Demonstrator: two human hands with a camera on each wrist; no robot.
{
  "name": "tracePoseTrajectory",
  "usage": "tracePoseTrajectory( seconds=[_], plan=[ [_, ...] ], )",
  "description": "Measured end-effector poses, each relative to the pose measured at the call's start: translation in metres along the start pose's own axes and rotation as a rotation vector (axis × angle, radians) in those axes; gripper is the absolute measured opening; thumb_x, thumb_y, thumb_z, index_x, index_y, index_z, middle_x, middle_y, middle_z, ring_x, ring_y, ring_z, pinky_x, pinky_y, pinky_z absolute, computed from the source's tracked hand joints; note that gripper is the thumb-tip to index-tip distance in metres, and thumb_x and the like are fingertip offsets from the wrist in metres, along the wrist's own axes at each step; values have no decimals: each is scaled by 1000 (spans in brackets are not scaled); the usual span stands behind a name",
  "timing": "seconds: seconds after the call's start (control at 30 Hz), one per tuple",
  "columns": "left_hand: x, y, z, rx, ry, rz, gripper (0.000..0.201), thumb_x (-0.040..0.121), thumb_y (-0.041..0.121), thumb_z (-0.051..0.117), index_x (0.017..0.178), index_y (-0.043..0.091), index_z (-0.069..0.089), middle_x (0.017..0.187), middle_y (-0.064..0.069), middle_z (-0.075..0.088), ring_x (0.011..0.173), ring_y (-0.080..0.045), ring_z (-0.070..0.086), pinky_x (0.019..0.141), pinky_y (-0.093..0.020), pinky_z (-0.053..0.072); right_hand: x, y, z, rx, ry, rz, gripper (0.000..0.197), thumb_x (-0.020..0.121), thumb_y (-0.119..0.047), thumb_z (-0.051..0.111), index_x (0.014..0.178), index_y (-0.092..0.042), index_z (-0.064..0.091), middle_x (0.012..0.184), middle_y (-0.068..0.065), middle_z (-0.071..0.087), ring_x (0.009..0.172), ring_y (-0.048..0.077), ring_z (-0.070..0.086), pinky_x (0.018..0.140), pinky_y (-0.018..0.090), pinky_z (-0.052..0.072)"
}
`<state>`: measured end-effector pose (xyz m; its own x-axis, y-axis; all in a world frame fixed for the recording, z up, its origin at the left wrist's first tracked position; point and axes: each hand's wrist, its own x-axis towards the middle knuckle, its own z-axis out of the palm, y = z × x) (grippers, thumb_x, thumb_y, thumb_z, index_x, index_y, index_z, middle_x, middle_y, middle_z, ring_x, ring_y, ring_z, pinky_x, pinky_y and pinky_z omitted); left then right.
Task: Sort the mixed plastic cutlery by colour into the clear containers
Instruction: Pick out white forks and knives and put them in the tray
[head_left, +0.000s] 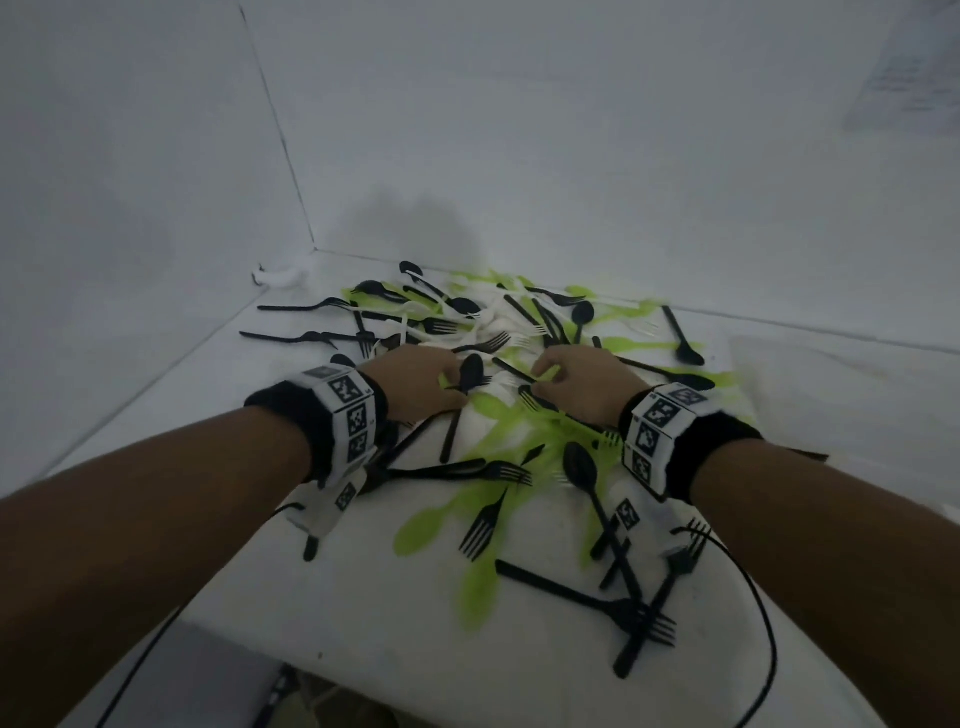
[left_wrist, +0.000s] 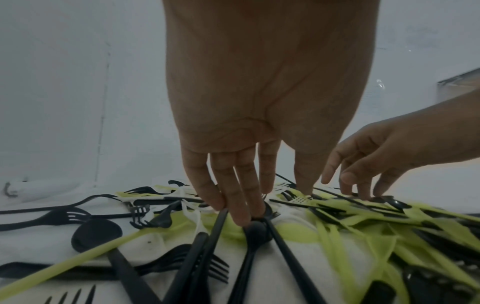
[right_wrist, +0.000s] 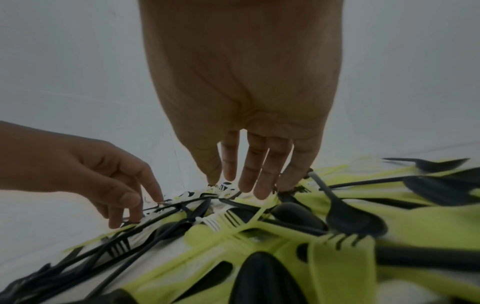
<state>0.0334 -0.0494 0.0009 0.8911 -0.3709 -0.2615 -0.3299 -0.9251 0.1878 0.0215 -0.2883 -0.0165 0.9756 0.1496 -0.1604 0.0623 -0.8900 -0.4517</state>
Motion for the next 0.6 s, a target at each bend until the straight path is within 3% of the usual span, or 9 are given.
tracePoseTrajectory(
  seconds=[0.17,0.3,0.43,0.53,0.6],
  plan=[
    [23,-6,12,0,22,36,39,97,47,60,126,21,61,117,-2,65,105,-23,60,93,-37,51,21,-3,14,-76,-69,-56,24,99,-39,60,120,-29,66,120,-2,66,106,20,63,89,33,52],
    [42,-2,18,24,68,68,24,97,45,58,111,26,62,105,2,65,98,-22,62,84,-38,53,43,0,16,-121,-82,-100,24,100,-38,59,122,-32,65,120,2,68,103,22,65,89,37,55],
    [56,7,24,134,64,124,19,95,38,58,108,26,64,97,3,58,94,-23,60,77,-37,51,56,2,18,-177,-135,-149,35,102,-38,55,136,-34,60,126,1,66,111,23,62,86,31,50],
    [64,10,30,244,82,176,23,95,30,57,116,22,64,109,-5,57,97,-27,57,73,-35,46,64,-1,22,-251,-150,-149,39,101,-41,54,139,-35,56,137,2,61,118,26,61,92,37,53],
    [70,8,36,307,124,214,25,96,28,54,119,20,63,115,-8,57,104,-30,57,73,-37,48,66,-4,25,-322,-160,-131,38,100,-37,53,137,-32,57,133,5,62,116,27,61,90,39,54]
  ],
)
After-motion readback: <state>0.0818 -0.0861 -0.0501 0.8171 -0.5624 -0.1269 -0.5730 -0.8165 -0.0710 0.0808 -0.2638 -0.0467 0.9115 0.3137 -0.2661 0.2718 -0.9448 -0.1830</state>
